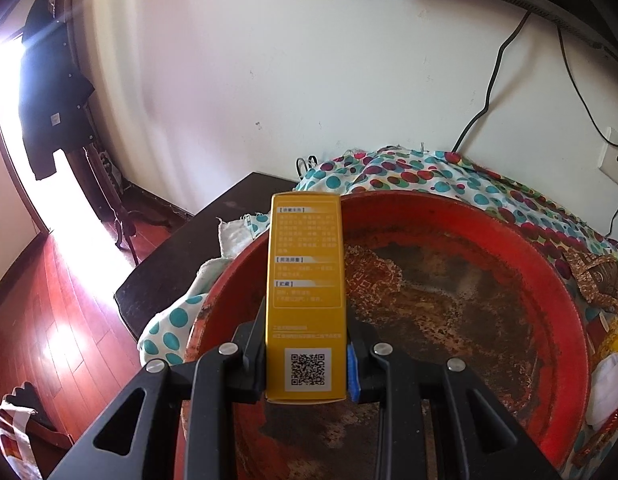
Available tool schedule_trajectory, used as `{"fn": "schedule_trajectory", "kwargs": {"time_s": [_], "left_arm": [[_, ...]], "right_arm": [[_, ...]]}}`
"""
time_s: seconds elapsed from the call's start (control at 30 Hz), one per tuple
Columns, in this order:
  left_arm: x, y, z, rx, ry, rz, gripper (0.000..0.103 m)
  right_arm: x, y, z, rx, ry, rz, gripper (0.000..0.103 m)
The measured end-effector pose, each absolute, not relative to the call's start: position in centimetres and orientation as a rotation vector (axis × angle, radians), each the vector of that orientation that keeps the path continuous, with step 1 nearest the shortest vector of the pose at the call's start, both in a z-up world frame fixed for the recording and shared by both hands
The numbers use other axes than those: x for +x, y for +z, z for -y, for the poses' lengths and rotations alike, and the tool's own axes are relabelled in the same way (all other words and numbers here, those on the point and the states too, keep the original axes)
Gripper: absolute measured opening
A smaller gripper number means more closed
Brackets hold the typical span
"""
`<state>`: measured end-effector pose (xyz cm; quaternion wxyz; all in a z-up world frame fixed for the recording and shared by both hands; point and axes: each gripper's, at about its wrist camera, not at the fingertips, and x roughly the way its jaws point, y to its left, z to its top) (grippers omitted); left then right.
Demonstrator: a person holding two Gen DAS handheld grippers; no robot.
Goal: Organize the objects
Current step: 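Carry the yellow box over the red tray and release it with the left gripper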
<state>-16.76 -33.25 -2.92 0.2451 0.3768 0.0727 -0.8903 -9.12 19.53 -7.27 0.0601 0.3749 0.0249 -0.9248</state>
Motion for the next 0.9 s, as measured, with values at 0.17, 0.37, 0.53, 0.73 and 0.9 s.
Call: {"fn": "schedule_trajectory", "kwargs": {"time_s": [0.17, 0.37, 0.53, 0.73, 0.9], "left_arm": [[-16.7, -3.3, 33.2, 1.038, -2.427, -0.196, 0.029], [-16.8, -3.8, 32.9, 1.053, -2.42, -0.188, 0.029], [-17.1, -4.2, 33.1, 1.068, -2.402, -0.208, 0.029], [-17.7, -4.5, 33.0, 1.093, -2.373, -0.21, 0.03], [-17.7, -4.5, 33.1, 1.091, -2.372, -0.256, 0.039]], "right_arm": [[-10.7, -7.4, -19.1, 1.125, -2.824, -0.035, 0.103], [-12.2, -8.3, -20.0, 1.194, -2.776, 0.1, 0.102], [-12.9, -9.0, -19.4, 1.279, -2.766, 0.049, 0.102], [-13.4, -9.8, -19.5, 1.364, -2.748, 0.034, 0.103], [-13.1, -9.7, -19.3, 1.333, -2.733, 0.036, 0.1]]}}
